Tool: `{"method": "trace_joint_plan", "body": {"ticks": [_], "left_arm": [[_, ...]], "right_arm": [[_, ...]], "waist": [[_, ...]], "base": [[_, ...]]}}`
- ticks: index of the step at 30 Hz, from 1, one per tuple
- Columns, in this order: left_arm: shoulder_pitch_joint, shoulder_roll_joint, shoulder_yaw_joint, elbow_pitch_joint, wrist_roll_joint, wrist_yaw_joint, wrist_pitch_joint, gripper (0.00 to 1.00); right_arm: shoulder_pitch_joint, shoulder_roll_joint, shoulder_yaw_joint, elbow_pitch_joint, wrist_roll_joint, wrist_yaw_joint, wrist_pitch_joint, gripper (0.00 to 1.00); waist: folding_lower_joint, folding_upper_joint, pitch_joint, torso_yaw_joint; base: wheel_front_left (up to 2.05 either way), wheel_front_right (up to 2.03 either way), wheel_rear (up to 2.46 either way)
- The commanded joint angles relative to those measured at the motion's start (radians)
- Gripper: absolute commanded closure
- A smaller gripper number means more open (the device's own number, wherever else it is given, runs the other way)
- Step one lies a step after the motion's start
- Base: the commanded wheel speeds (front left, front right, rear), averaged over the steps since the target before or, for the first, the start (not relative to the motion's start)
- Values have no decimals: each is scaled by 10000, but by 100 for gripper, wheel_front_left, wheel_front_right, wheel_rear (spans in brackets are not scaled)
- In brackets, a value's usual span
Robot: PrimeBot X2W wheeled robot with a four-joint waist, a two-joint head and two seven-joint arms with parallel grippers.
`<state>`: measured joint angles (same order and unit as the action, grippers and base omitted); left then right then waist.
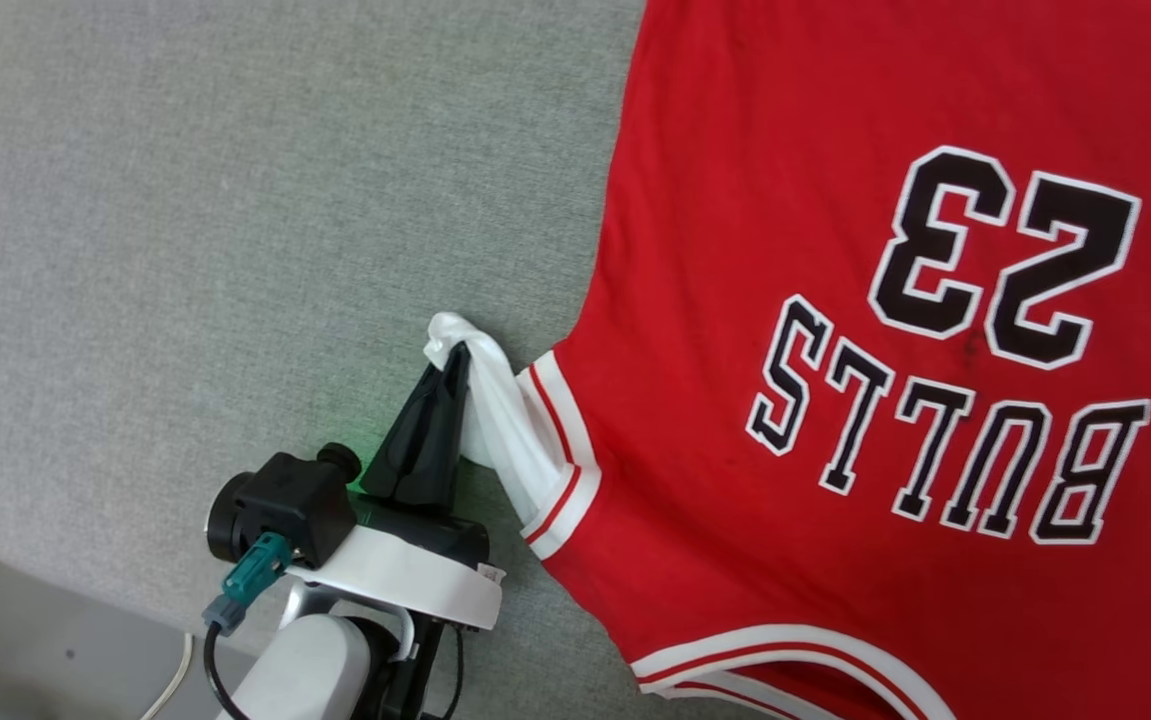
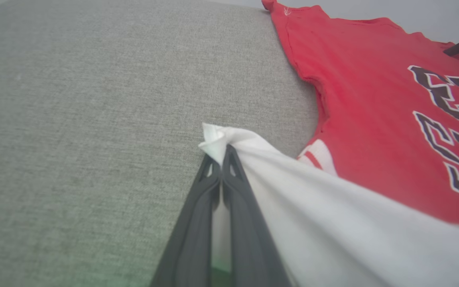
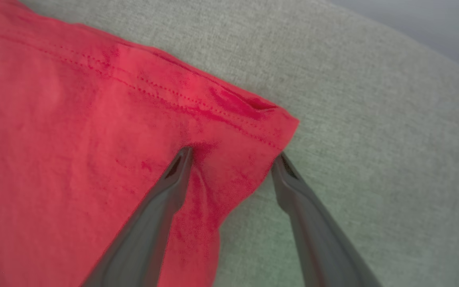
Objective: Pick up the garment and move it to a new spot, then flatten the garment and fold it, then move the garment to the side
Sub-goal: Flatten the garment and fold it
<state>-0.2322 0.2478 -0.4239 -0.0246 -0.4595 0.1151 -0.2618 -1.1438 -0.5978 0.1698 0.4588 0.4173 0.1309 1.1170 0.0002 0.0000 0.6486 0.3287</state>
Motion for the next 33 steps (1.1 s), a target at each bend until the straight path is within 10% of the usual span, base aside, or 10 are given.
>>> {"method": "trace_joint_plan", "body": {"ticks": [1,7,8,9,21,33], "left_arm": [[-96,-81,19,65,85,-62,-34,100],[-37,-440,247,315,307,-376,-32,100],[-3,-484,297,357,340,-426,-32,100],[19,-517,356,397,362,-446,-32,100],[455,-578,1000,701,703,-696,-34,100],[1795,-153,1554,762,581,-370,10,100]], "right_arm": [[166,108,147,224,-74,-5,68,0],[974,132,90,967,-12,-3,196,0],[1007,126,83,1002,-33,-3,184,73],[1009,145,28,1015,-23,-3,126,100],[478,436,193,690,460,-6,-1448,100],[3040,-1489,1904,-1369,2635,-6,-3033,100]], "waist": [[-2,0,148,171],[-2,0,153,287],[-2,0,135,273],[-2,0,112,250],[-2,0,-1098,-386],[-2,0,-3228,-1337]], "base": [[0,0,0],[0,0,0],[0,0,0],[0,0,0],[0,0,0],[0,0,0]]}}
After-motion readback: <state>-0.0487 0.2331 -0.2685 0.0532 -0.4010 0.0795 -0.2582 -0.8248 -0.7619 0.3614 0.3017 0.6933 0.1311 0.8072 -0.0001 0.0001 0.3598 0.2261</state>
